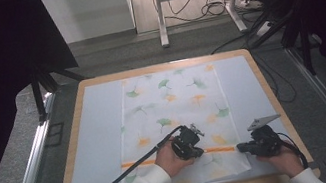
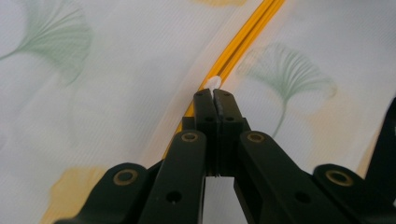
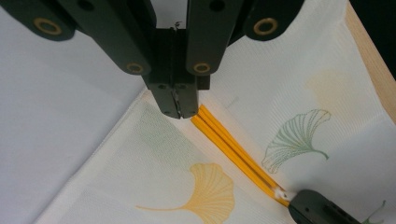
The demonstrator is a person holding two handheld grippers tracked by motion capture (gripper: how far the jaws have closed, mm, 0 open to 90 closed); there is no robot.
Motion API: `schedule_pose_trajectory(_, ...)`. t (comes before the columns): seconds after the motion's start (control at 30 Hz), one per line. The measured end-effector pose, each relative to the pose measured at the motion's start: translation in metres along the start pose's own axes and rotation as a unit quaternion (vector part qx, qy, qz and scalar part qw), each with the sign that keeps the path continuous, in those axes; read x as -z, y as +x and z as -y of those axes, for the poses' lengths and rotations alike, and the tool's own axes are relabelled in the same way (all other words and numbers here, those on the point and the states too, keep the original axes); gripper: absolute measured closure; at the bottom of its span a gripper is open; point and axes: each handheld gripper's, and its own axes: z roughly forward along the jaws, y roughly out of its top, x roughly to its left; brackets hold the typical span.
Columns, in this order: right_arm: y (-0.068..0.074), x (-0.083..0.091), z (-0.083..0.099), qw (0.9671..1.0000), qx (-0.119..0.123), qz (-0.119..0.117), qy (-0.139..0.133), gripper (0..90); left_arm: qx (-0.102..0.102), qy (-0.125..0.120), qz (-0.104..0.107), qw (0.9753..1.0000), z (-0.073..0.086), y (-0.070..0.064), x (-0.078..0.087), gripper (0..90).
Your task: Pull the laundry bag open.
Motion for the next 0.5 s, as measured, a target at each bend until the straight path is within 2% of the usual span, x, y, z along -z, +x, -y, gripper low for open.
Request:
schedule_pose_trajectory(0.13,0.000,0.000,0.000,1.0000,0.000,-0.002,0.000,89.8,0.012,-0.007,-0.001,0.9999,0.011,0.006,0.006,90.0)
schedule_pose_trajectory(0.27,0.000,0.000,0.000,1.0000,0.000,-0.002,0.000,89.8,0.004,-0.004,-0.015,0.9999,0.016,0.006,0.010,90.0)
schedule_pose_trajectory(0.33,0.000,0.000,0.000,1.0000,-0.001,-0.001,-0.001,89.8,0.006,-0.004,-0.014,0.9999,0.018,0.007,0.012,90.0)
schedule_pose_trajectory(0.4,0.000,0.000,0.000,1.0000,-0.001,-0.001,-0.001,89.8,0.017,-0.008,-0.007,0.9998,0.022,0.011,0.013,90.0)
schedule_pose_trajectory(0.5,-0.001,0.000,0.000,1.0000,-0.002,-0.003,-0.001,89.8,0.022,-0.012,-0.011,0.9996,0.028,0.013,0.016,90.0)
